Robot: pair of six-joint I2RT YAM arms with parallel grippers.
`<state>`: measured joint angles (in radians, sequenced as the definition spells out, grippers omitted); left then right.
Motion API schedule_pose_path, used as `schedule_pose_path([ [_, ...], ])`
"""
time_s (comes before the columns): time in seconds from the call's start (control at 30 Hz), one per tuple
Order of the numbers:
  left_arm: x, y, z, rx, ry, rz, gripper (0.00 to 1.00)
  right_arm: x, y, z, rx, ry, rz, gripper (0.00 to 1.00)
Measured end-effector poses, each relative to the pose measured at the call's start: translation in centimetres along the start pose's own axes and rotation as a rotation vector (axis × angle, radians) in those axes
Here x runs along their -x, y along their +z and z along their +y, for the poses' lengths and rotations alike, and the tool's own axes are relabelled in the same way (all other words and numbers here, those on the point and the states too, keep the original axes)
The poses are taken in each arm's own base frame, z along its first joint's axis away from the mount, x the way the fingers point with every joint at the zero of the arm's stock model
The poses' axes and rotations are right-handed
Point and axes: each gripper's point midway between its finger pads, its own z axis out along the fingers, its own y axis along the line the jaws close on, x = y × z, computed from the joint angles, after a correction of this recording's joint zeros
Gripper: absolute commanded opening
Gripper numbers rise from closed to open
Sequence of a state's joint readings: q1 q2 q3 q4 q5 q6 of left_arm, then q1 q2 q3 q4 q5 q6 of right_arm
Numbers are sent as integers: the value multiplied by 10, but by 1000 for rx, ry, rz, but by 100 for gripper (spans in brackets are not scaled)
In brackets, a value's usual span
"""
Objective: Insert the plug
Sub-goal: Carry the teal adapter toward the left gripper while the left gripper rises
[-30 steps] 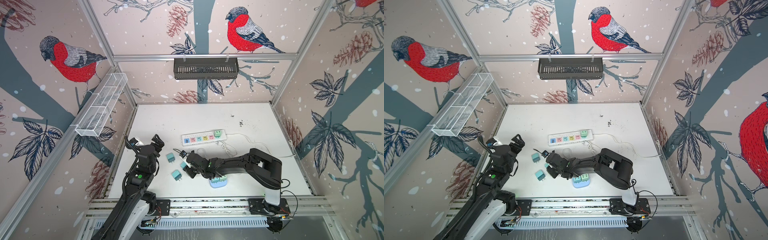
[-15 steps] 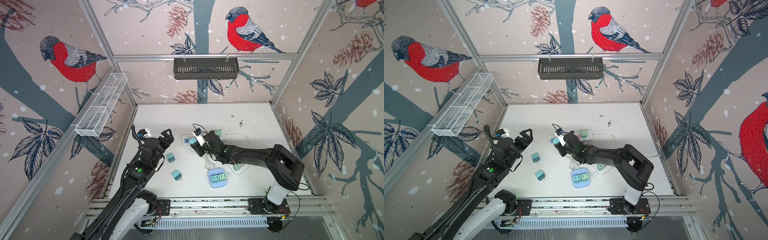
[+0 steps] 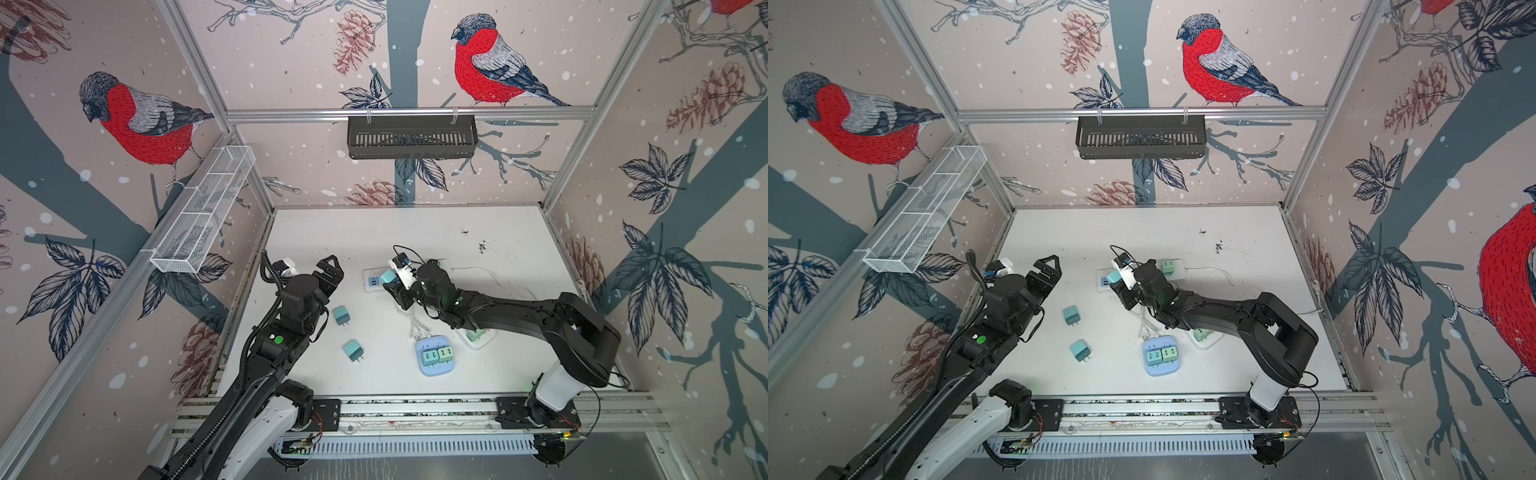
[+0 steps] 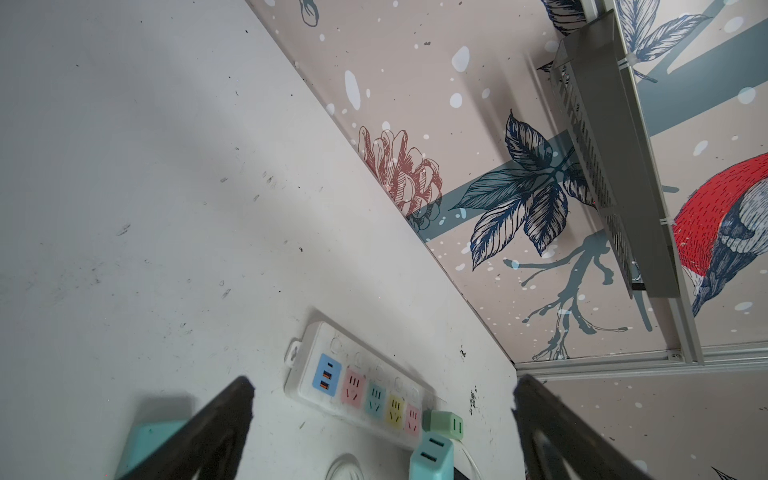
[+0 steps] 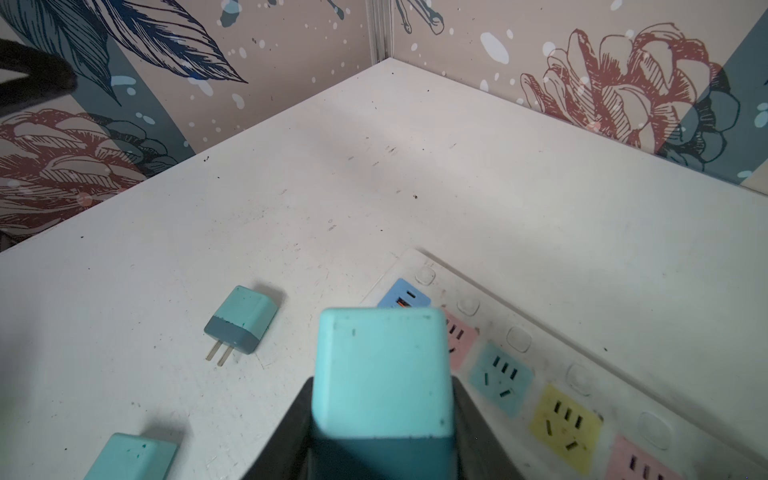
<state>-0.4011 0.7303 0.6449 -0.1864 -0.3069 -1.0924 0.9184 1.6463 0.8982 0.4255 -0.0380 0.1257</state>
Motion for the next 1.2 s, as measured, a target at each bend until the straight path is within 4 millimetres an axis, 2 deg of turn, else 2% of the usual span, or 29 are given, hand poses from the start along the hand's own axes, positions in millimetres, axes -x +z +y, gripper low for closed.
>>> schedule_pose_path([
  [0.27, -4, 1, -6, -19, -5, 28, 97, 12, -20, -6, -42, -21, -54, 15],
  [0.37, -15, 6, -17, -78, 48, 80, 97, 17, -30, -10, -68, -24, -75, 16],
  [0.53, -34, 17, -23, -158, 157, 138, 97, 33, -48, -15, -103, -33, -127, 17],
  [0.63, -46, 17, -31, -262, 231, 158, 97, 46, -64, -16, -115, -45, -192, 20],
  [0.73, -47, 12, -39, -338, 274, 139, 98, 54, -80, -21, -145, -66, -249, 20],
  [0.87, -40, 1, -57, -426, 334, 97, 97, 51, -96, -33, -189, -80, -298, 21],
  [0.97, -38, -3, -64, -465, 369, 82, 97, 34, -101, -40, -205, -81, -301, 21],
  [1.07, -42, -6, -69, -515, 401, 79, 97, 18, -101, -37, -189, -105, -289, 20],
  [1.2, -45, -8, -71, -547, 418, 80, 97, 18, -102, -35, -178, -113, -316, 19],
])
